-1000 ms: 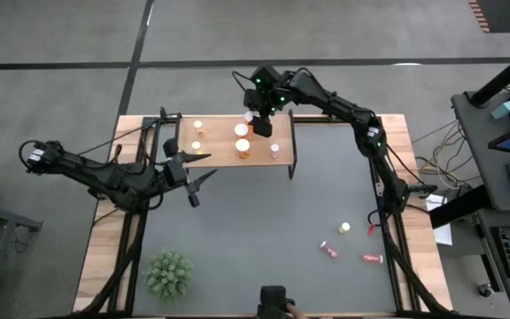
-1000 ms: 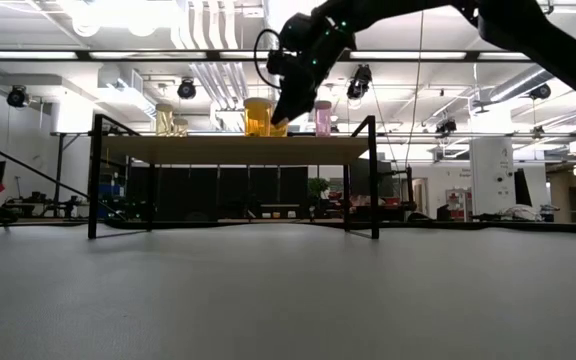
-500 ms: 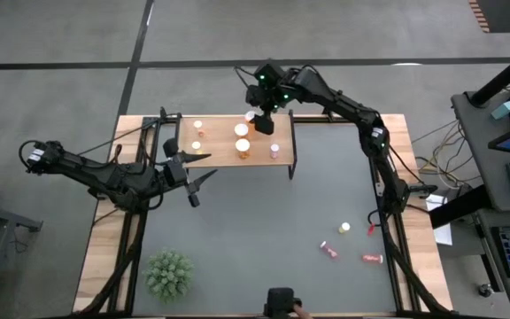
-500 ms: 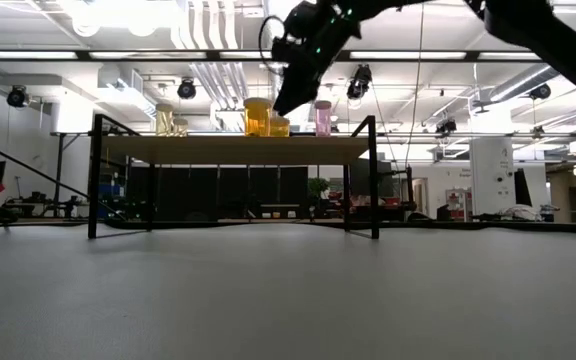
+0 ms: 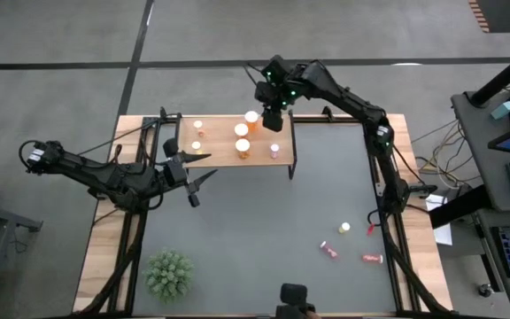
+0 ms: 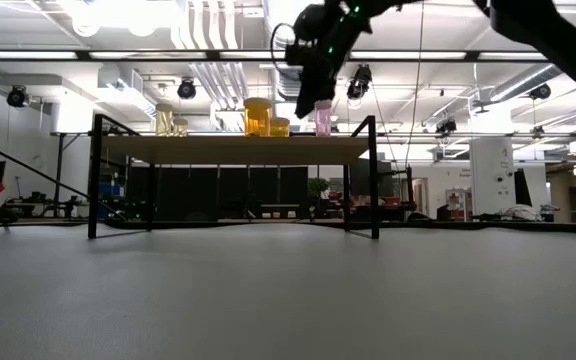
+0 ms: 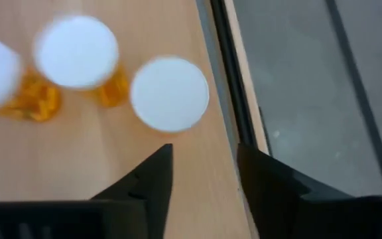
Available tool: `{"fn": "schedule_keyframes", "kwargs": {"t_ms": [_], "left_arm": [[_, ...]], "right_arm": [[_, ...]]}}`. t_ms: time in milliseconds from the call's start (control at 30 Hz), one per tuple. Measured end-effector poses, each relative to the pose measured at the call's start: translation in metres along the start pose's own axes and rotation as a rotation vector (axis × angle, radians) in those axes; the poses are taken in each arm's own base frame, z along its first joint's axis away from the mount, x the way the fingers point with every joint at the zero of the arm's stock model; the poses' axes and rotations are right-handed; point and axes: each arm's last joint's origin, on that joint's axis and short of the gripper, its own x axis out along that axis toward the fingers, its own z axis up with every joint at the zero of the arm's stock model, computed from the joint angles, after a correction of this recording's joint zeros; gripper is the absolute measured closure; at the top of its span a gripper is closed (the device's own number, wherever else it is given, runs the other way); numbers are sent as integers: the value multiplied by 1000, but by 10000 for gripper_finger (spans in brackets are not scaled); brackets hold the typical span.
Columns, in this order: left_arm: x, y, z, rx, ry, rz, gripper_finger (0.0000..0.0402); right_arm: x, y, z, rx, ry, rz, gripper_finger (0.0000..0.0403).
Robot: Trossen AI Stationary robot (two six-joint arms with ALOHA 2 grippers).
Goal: Pick and place medicine bottles onto shelf by color
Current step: Put the orange pill bottle on the shelf aligned with the orange pill bottle
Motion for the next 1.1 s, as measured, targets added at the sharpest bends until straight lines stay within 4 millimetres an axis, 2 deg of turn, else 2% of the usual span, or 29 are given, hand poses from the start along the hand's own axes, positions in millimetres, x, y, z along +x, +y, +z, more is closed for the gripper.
{"fn": "schedule_keyframes", "kwargs": {"t_ms": [133, 433, 767, 1100], "left_arm": [[0, 0, 0, 0, 0, 0, 214], [0, 0, 0, 1, 1, 0, 214], [0, 0, 0, 1, 1, 0, 214], [0, 0, 0, 1, 1, 0, 214]], "right_arm": [[16, -1, -2, 4, 32, 15, 294], [26, 3, 8, -13, -42, 2, 350], [26, 3, 7, -4, -30, 5, 365], [35, 5, 13, -15, -70, -4, 365]]}}
